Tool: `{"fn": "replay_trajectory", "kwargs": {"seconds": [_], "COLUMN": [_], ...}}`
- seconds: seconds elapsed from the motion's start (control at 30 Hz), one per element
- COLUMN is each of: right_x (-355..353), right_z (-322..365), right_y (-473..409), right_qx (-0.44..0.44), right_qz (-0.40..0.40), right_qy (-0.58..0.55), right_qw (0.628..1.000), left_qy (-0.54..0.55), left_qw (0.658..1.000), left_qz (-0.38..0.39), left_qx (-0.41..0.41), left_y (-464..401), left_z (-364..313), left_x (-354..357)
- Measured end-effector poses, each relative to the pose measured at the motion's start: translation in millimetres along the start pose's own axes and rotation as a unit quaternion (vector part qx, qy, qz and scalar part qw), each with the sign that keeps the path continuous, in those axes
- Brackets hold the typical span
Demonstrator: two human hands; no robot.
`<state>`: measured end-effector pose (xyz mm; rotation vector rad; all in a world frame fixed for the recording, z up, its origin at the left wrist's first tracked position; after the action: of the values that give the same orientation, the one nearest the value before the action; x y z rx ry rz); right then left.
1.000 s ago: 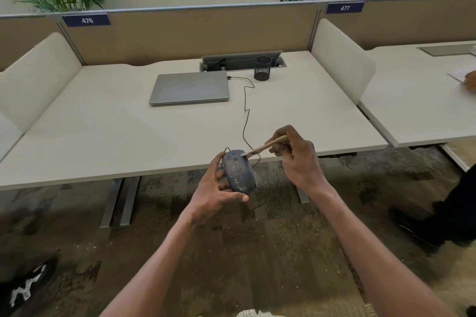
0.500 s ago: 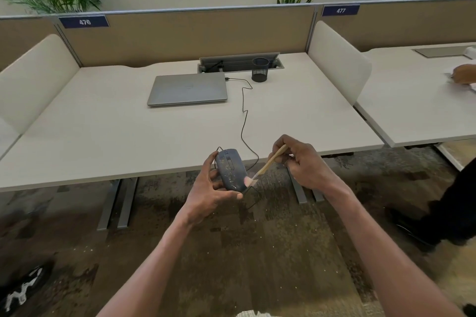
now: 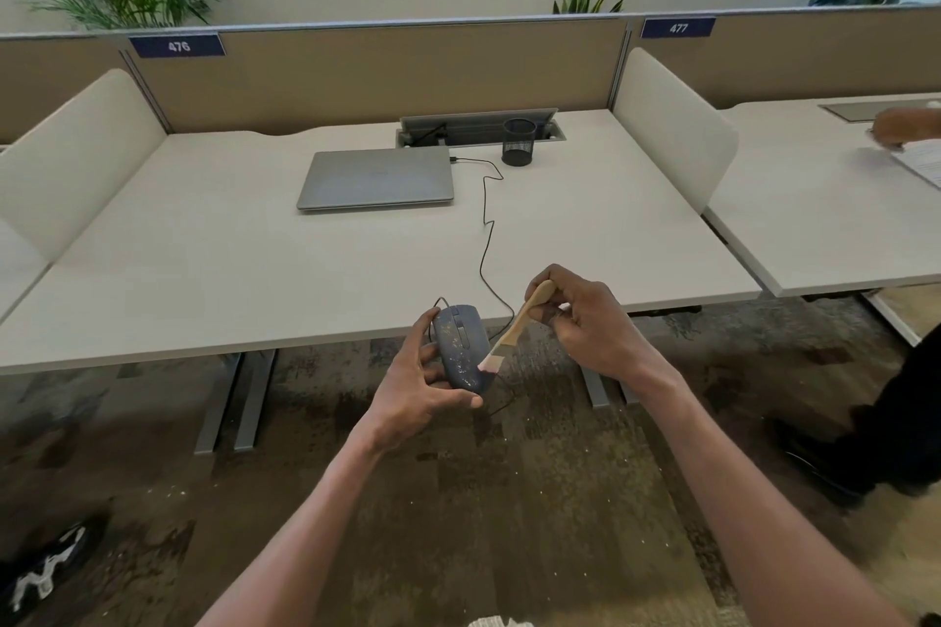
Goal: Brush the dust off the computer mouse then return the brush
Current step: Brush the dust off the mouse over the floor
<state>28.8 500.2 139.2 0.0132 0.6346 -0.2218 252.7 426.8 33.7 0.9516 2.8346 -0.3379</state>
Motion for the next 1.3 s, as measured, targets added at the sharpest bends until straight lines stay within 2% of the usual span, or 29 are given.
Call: {"fn": "replay_trajectory", "kwargs": {"seconds": [0.5,0.87,1.13,1.3], "right_x": [6,11,7,6], "right_z": [30,33,31,33], "right_y": [-20,-27,-23,-20], "right_qx": [-0.037,-0.071,-0.067,-0.052], "right_qz": [-0.047,-0.108,-0.086,-0.028], "right_qy": [0.08,0.055,0.091,0.086], "right_qw": [0.995,0.99,0.99,0.995], "left_qy": [0.022,0.038,0.027,-0.002], "left_qw": [0.998,0.998,0.999,1.0], "left_qz": [0.043,0.045,-0.014,-0.027], "left_qx": [-0.033,-0.032,-0.026,-0.016], "left_y": [10,8,-2,-6], "left_z": [1,0,4,1], "left_x": [9,13,1,-8]}}
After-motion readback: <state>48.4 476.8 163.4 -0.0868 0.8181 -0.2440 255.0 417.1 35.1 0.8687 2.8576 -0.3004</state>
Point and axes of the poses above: each hand's wrist, its own y-axis away from the middle knuckle, its own x-axis out of the palm, z = x × y, the point moved 3 cm from there along -y, towards the middle knuckle, and after that the axes turned 13 degrees about x, right-handed, at the moved point
